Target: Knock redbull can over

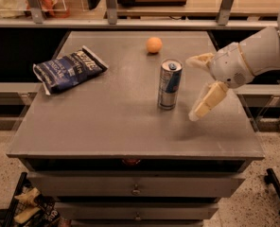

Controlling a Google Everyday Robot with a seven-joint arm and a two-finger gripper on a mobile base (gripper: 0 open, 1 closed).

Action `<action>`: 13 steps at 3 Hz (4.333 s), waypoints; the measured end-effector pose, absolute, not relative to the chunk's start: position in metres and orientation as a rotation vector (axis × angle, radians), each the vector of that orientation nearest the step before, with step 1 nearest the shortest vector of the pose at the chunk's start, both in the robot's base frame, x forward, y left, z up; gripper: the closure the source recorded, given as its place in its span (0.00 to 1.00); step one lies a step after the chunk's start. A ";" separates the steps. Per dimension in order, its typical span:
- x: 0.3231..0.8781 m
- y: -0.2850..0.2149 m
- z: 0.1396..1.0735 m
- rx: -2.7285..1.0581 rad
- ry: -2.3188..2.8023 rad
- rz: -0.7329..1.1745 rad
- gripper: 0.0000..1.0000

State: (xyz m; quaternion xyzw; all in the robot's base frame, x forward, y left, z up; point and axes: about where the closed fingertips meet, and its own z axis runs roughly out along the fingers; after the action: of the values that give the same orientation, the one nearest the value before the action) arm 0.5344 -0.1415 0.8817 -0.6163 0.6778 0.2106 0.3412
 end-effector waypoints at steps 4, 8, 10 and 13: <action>0.549 -0.093 0.881 -1.569 1.582 0.792 0.00; 0.553 -0.086 0.891 -1.648 1.550 0.743 0.87; 0.577 -0.091 0.931 -1.964 1.441 0.248 1.00; 0.512 -0.032 0.867 -2.807 0.735 -0.283 1.00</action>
Offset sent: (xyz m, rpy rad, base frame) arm 0.0248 0.0297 -0.0110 0.2049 0.0319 0.0849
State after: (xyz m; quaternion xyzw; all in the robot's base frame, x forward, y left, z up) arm 0.5118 -0.0322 0.8668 -0.9567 0.2505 -0.0965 0.1127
